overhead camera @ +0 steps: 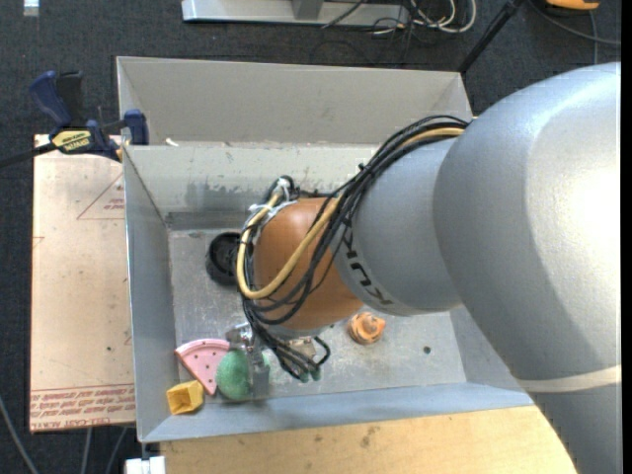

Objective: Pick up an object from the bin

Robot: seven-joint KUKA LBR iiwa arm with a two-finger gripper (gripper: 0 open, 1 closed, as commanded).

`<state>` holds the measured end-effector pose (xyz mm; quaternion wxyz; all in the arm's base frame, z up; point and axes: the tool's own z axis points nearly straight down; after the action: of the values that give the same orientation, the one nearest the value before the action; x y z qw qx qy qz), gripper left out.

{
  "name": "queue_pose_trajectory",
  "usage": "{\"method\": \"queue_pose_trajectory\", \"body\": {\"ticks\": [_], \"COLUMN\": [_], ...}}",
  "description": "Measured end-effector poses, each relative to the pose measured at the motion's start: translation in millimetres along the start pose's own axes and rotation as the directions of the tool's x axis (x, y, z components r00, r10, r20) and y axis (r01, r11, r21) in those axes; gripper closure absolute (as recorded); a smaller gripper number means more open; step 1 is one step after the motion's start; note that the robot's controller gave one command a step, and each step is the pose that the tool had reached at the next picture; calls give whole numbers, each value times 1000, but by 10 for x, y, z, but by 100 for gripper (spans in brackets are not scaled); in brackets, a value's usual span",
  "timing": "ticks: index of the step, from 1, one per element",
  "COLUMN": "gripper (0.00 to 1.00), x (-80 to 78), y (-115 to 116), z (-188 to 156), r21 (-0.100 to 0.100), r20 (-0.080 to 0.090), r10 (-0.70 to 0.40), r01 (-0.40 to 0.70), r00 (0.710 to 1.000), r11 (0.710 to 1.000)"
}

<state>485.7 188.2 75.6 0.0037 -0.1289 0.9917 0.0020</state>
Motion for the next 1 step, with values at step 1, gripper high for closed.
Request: {"method": "queue_pose_trajectory", "body": {"ticks": [1], "gripper": [100], "x": [52], "y": [-42], "z": [-461], "r21": [2], "r20": [-13], "r10": [3], "r01": [-3], "r00": [1000], "r11": [1000]}}
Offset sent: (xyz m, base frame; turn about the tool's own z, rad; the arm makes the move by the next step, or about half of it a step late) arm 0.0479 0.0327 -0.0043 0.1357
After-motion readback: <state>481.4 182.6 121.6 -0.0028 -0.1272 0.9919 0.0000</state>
